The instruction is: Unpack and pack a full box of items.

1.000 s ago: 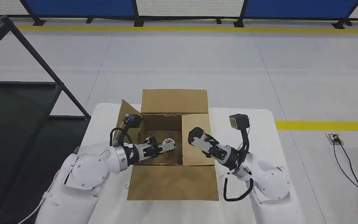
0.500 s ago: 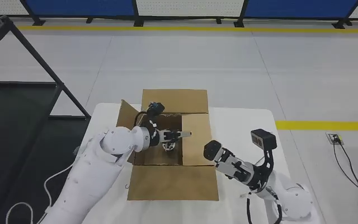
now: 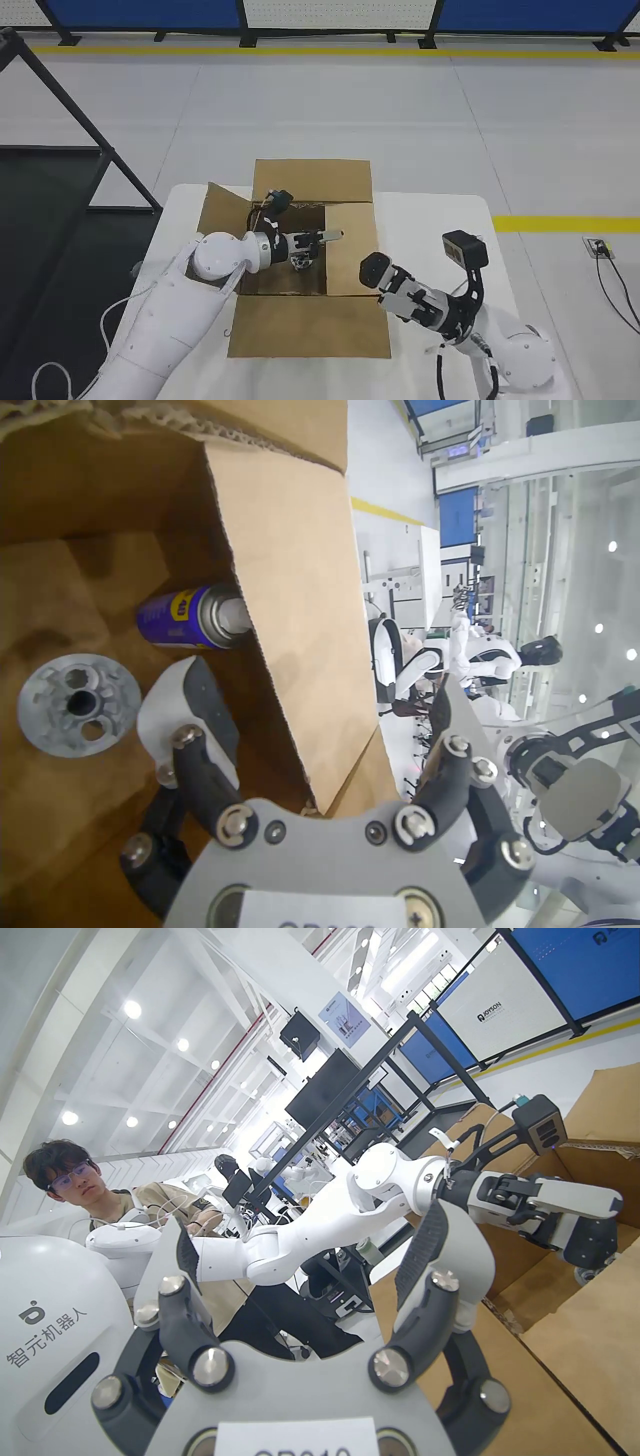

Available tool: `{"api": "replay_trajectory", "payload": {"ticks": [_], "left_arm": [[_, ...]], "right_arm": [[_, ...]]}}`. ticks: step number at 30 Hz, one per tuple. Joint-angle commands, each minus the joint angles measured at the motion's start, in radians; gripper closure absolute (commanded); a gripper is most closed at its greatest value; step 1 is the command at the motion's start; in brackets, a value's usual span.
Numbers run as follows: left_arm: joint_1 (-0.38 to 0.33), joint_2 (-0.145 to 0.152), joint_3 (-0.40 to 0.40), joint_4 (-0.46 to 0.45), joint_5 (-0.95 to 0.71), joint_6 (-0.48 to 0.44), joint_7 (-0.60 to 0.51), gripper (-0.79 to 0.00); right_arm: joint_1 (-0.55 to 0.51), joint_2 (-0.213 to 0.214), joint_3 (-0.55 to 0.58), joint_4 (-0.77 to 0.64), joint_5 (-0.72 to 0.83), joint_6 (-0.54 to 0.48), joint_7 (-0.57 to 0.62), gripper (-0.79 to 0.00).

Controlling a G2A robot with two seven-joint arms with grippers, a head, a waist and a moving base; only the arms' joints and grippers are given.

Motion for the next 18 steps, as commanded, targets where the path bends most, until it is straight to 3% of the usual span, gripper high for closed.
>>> {"api": "replay_trajectory", "payload": {"ticks": [1,11,18], "left_arm": [[-0.005,-0.009,0.012,0.025,-0.008,-0.028,0.032,-0.785],[-0.037,-0.054,0.052,0.143,-0.107,-0.157,0.058,-0.785],[-0.040,-0.051,0.022,0.154,-0.082,-0.220,0.068,-0.785]], "right_arm": [[0.000,0.004,-0.004,0.000,0.002,-0.003,-0.005,-0.785],[-0.027,0.021,-0.018,-0.029,-0.019,-0.013,-0.045,-0.785],[-0.042,0.032,-0.035,-0.056,-0.046,-0.009,-0.071,-0.785]]}}
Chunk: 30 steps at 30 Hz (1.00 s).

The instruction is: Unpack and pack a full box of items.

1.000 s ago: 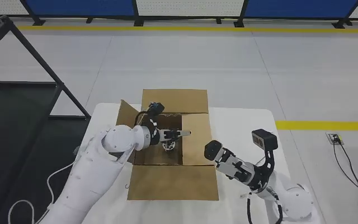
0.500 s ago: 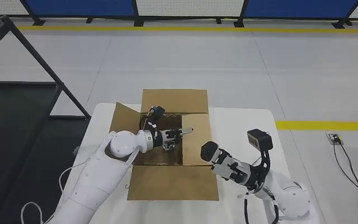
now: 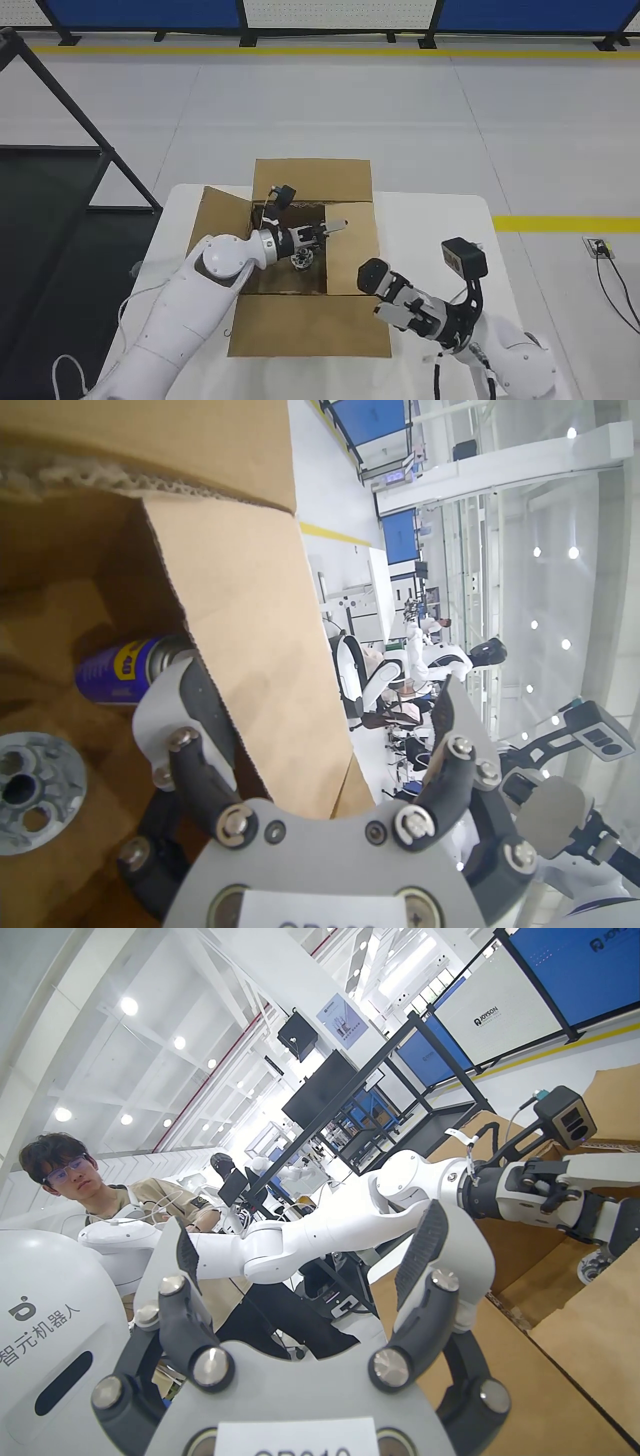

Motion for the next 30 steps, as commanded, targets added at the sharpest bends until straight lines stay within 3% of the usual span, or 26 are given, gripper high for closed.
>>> {"api": "replay_trajectory", "payload": {"ticks": [1,18,30], "left_arm": [[0.009,0.006,-0.014,-0.018,0.019,-0.012,0.008,-0.785],[0.103,0.040,-0.124,-0.226,0.024,0.000,-0.026,-0.785],[0.120,0.039,-0.125,-0.354,0.045,0.031,-0.030,-0.785]], "right_arm": [[0.000,0.003,-0.007,-0.004,-0.008,0.002,-0.006,-0.785],[0.043,0.026,-0.090,-0.016,-0.133,0.066,-0.015,-0.785],[0.067,0.039,-0.180,-0.029,-0.346,0.211,-0.019,-0.785]]}}
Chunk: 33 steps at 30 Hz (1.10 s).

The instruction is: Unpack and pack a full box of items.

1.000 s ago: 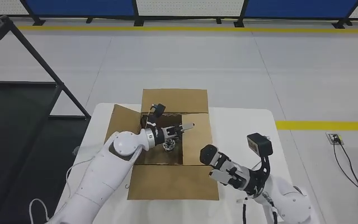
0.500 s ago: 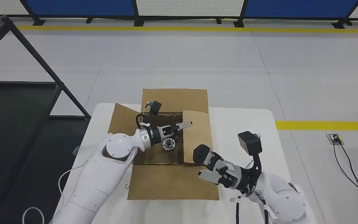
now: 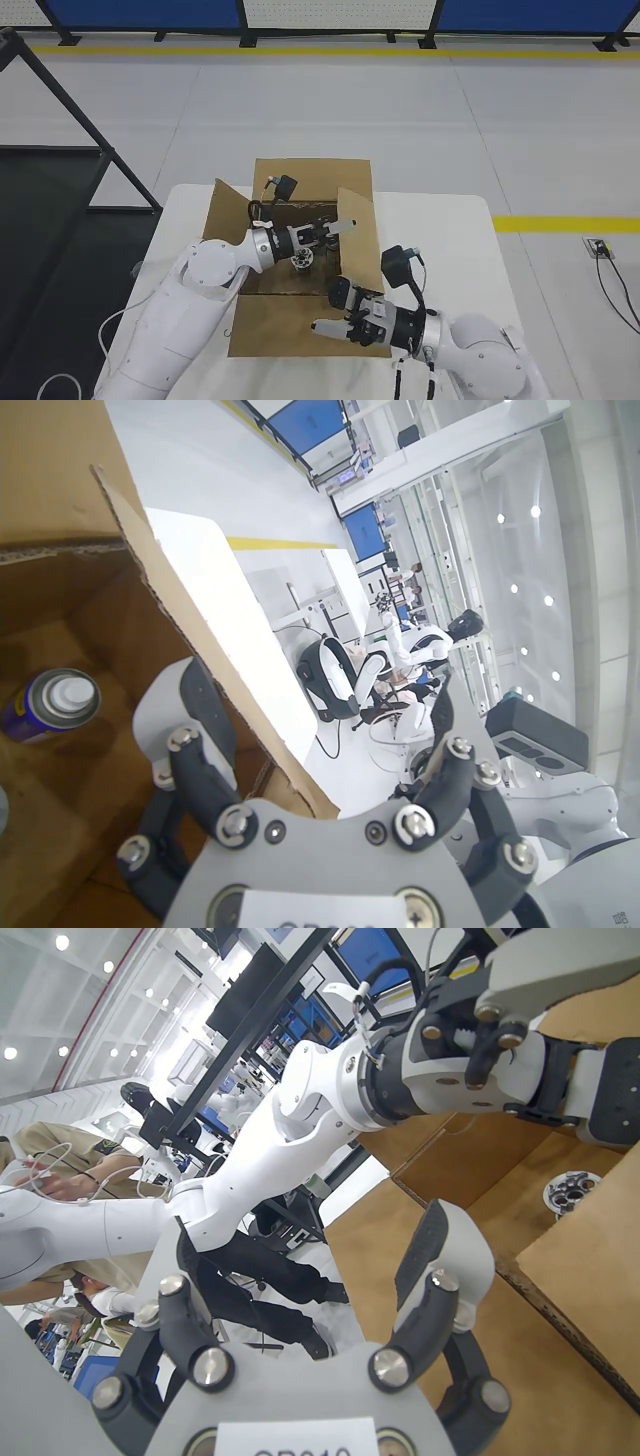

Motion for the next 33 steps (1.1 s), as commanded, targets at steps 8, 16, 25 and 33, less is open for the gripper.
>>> {"api": "replay_trajectory", "payload": {"ticks": [8,16,25,33], "left_arm": [[-0.035,-0.012,0.032,-0.023,0.023,0.023,-0.007,-0.785],[-0.052,-0.017,0.033,-0.014,0.023,0.006,-0.014,-0.785],[-0.023,-0.008,-0.005,-0.034,0.032,-0.001,-0.020,-0.785],[0.082,0.029,-0.098,-0.151,0.183,-0.006,-0.017,-0.785]], "right_arm": [[0.030,0.003,-0.068,0.011,-0.145,0.108,-0.054,-0.785],[0.016,0.009,-0.064,0.001,-0.220,0.183,-0.127,-0.785],[-0.050,0.022,-0.008,-0.068,-0.242,0.196,-0.213,-0.785],[-0.074,0.031,0.050,-0.114,-0.244,0.270,-0.232,-0.785]]}}
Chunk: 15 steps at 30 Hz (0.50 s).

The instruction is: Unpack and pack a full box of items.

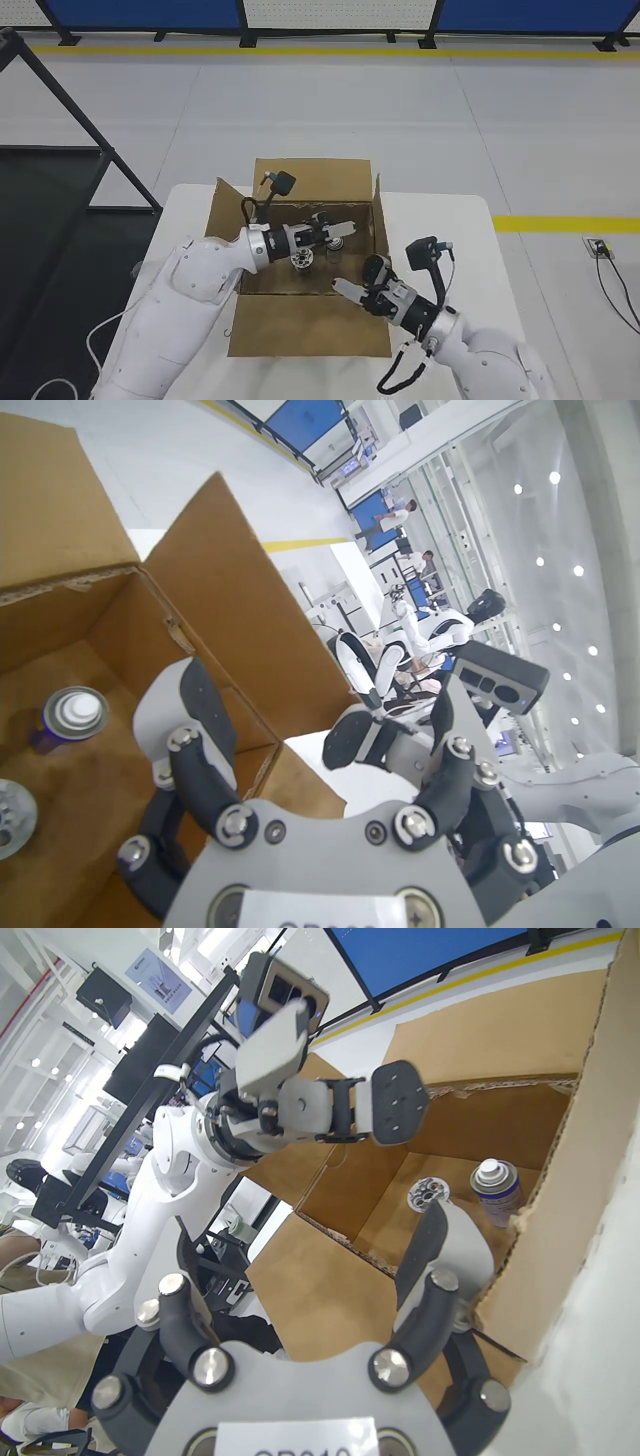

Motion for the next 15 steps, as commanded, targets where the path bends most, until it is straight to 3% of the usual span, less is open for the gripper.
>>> {"api": "replay_trajectory", "payload": {"ticks": [1,15], "left_arm": [[0.038,0.011,-0.032,-0.038,0.039,0.003,-0.003,-0.785],[0.253,0.076,-0.289,-0.193,0.096,-0.047,-0.041,-0.785]], "right_arm": [[-0.001,0.002,0.018,-0.003,0.009,0.023,0.001,-0.785],[0.023,0.016,0.112,0.047,0.082,0.087,-0.012,-0.785]]}}
